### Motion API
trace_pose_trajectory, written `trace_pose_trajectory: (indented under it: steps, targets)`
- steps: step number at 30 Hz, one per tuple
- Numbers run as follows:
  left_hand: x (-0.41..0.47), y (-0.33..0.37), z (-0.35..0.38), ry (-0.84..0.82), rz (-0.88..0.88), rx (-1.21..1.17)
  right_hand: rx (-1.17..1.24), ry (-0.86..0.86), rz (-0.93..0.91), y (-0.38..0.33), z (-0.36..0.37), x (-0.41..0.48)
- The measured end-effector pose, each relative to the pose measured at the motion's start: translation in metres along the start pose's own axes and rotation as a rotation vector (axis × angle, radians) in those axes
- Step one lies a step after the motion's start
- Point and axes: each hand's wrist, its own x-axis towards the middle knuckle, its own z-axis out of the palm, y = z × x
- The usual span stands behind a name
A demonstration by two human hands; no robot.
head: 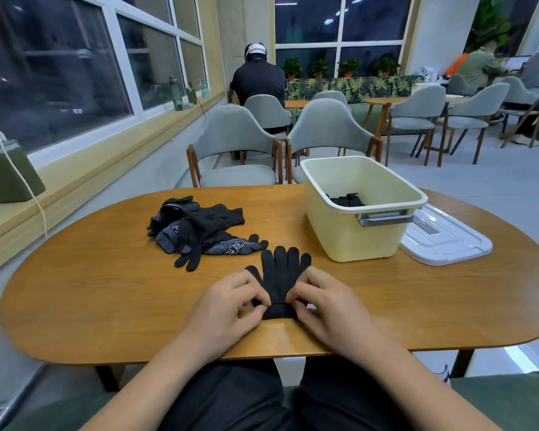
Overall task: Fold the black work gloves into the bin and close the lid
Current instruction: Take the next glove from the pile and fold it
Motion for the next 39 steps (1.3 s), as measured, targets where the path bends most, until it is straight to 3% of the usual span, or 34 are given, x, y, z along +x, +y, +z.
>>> trace_pose_trajectory:
  steps: [15,29,39]
  targets:
    - [0.002,-0.004,0.007,-0.028,0.005,0.066,-0.017,-0.061,0.031,-0.004,0.001,-0.001]
    - [0.005,-0.006,0.002,-0.031,-0.148,-0.066,0.271,-0.081,0.227,0.003,-0.006,0.008]
    - [0.005,-0.003,0.005,0.036,-0.091,0.003,0.097,-0.009,0.229,0.002,0.003,0.010]
